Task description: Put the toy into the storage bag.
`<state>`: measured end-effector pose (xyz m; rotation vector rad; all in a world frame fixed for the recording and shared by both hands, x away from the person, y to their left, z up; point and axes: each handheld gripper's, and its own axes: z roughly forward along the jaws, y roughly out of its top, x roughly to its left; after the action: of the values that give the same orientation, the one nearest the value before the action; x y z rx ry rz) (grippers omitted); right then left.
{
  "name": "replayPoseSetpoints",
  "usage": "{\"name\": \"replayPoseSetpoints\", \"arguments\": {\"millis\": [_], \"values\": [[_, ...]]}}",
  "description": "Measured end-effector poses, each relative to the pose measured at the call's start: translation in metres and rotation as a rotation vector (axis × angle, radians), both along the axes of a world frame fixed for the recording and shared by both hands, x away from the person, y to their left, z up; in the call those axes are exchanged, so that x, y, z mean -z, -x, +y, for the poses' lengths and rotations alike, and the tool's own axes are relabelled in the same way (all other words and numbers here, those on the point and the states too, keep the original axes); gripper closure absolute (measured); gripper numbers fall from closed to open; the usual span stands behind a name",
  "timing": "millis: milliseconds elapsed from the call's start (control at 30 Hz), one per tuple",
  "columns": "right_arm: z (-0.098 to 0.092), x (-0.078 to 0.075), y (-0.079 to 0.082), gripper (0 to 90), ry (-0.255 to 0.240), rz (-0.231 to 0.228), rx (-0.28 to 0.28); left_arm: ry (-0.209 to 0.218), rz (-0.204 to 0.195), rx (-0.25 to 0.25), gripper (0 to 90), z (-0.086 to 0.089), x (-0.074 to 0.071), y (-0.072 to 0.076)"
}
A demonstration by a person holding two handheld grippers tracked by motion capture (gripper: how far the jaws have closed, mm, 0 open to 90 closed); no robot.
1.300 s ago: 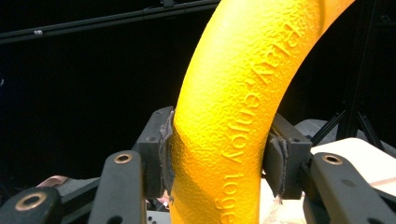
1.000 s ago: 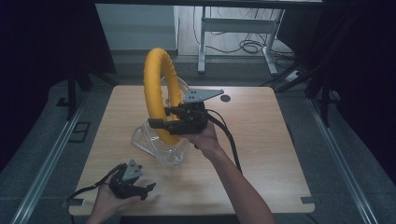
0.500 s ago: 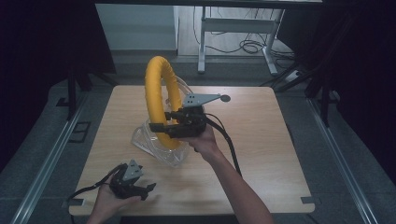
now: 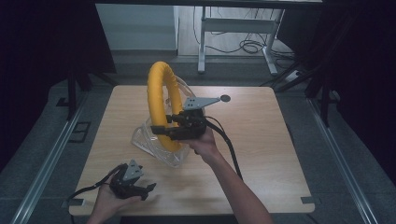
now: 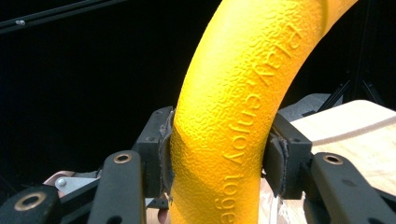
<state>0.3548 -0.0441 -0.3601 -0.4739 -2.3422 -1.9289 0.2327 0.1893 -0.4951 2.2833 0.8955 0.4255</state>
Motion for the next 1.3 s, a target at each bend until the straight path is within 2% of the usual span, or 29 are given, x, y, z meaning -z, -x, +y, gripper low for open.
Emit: {"name": "replayPoseSetpoints", "arguments": {"millis": [533,700,867,933,967,1000,1033,1067,1100,1300], "values": [[0.0,0.023,-0.008,48.7,0.017,0.029,0.014,-0.012,-0.001,0.004,19.8,0.0,0.0,0.0],[-0.001,0.031,-0.011,47.0,0.054,0.031,0.041,-0.01,-0.002,0.001,19.8,0.0,0.0,0.0],[-0.004,0.034,-0.017,45.9,0.04,0.045,0.057,-0.006,0.0,-0.001,19.8,0.0,0.0,0.0],[-0.004,0.034,-0.017,45.0,0.045,0.036,0.06,-0.01,0.001,0.002,19.8,0.0,0.0,0.0],[-0.003,0.033,-0.014,42.6,0.072,-0.026,0.083,-0.012,0.0,0.002,19.9,0.0,0.0,0.0],[-0.003,0.033,-0.014,42.6,0.072,-0.026,0.083,-0.012,0.0,0.002,19.8,0.0,0.0,0.0],[-0.001,0.033,-0.01,41.0,0.096,-0.075,0.099,-0.01,0.0,0.001,19.8,0.0,0.0,0.0],[-0.001,0.033,-0.01,41.0,0.096,-0.075,0.099,-0.008,0.0,0.002,19.8,0.0,0.0,0.0],[0.001,0.032,-0.007,39.8,0.114,-0.109,0.115,-0.002,-0.002,-0.002,19.8,0.0,0.0,0.0],[0.0,0.033,-0.002,37.9,0.129,-0.146,0.14,-0.002,-0.003,-0.003,19.8,0.0,0.0,0.0]]}}
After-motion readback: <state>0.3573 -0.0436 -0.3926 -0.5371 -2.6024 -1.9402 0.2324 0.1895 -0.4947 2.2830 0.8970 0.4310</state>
